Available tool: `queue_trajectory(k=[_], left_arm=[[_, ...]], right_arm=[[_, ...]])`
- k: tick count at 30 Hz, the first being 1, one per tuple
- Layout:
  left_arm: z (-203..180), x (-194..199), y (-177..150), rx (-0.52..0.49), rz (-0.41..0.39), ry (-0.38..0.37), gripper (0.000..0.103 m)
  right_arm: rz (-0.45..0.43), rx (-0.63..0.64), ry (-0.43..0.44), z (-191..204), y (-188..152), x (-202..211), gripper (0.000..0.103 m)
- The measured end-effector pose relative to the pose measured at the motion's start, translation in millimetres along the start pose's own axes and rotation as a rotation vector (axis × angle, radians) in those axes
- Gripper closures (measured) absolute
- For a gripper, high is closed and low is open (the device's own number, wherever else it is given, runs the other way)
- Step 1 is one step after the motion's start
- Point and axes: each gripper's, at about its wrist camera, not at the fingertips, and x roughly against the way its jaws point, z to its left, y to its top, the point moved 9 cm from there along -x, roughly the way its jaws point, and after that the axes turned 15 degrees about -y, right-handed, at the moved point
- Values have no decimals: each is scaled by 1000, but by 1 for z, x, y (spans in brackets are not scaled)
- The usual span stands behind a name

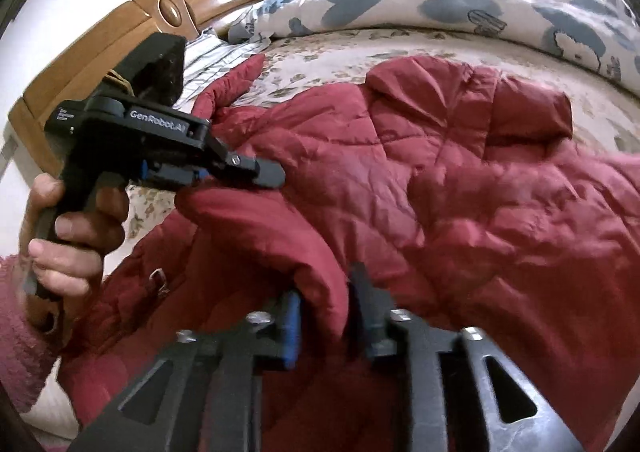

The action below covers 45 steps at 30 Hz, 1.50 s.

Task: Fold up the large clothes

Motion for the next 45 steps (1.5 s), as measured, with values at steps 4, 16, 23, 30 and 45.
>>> queue_trajectory(k=[4, 16, 23, 30, 45], left_arm=[[1, 18, 5, -96, -56, 118, 87], [-5, 10, -10, -338, -92, 483, 73], [-52, 52, -32, -375, -271, 502, 56], [-70, -14, -50, -425, -137, 487, 53], [-44, -47, -65, -359, -68, 508, 49]], right_arm=[[-16, -32, -32, -21, -7, 16, 55], [8, -323, -309, -149, -5, 11, 49], [46, -304, -367, -149, -22, -9, 46], [52, -276, -391, -148, -24, -15, 43], [78, -219, -425, -136, -20, -16, 43]])
